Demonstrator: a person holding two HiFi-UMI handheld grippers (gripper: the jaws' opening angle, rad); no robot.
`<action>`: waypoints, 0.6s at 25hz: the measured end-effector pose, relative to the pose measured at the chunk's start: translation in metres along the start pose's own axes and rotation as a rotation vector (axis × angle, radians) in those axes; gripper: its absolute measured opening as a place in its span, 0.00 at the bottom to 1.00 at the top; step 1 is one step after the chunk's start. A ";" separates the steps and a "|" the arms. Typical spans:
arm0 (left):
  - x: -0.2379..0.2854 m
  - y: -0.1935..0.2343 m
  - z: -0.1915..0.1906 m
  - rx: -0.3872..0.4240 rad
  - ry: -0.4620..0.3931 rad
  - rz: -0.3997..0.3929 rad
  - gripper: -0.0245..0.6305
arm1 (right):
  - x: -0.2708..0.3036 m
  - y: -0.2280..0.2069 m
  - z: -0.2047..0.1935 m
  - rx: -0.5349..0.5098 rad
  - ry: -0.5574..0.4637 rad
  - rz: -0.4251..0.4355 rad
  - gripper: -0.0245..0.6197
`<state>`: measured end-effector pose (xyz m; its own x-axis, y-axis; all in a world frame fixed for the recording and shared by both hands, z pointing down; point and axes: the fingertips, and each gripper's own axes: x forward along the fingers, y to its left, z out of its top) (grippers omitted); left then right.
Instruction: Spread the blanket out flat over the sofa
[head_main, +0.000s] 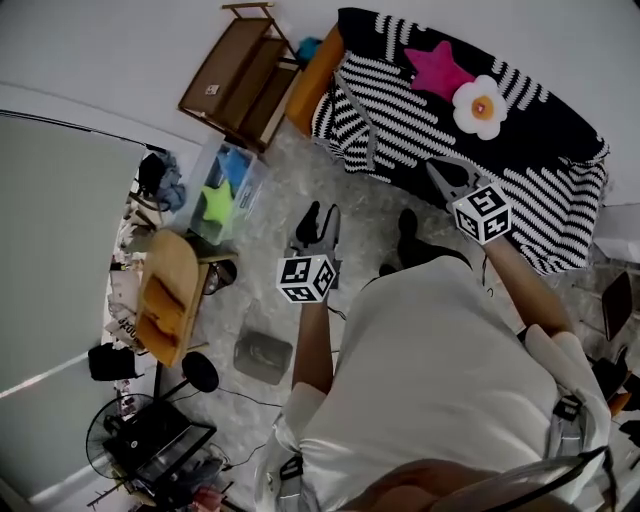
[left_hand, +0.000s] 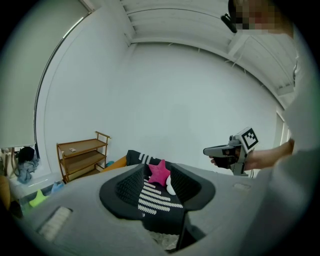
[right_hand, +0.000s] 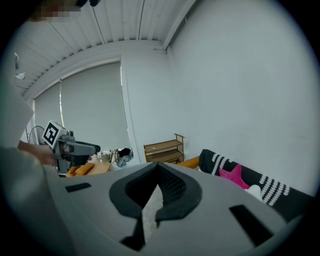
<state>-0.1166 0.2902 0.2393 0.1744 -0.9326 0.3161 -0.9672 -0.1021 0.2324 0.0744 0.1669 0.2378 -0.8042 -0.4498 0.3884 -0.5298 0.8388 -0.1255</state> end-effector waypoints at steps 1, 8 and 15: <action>0.009 0.003 0.001 -0.002 0.004 0.000 0.30 | 0.007 -0.007 0.001 0.001 0.005 0.002 0.03; 0.073 0.024 0.006 -0.025 0.048 -0.005 0.30 | 0.060 -0.051 0.001 0.024 0.059 0.024 0.03; 0.140 0.036 0.003 -0.039 0.113 0.002 0.30 | 0.103 -0.100 -0.005 0.047 0.111 0.048 0.03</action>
<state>-0.1277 0.1546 0.2895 0.1939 -0.8876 0.4178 -0.9602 -0.0846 0.2661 0.0463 0.0378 0.2946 -0.7953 -0.3708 0.4796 -0.5060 0.8418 -0.1881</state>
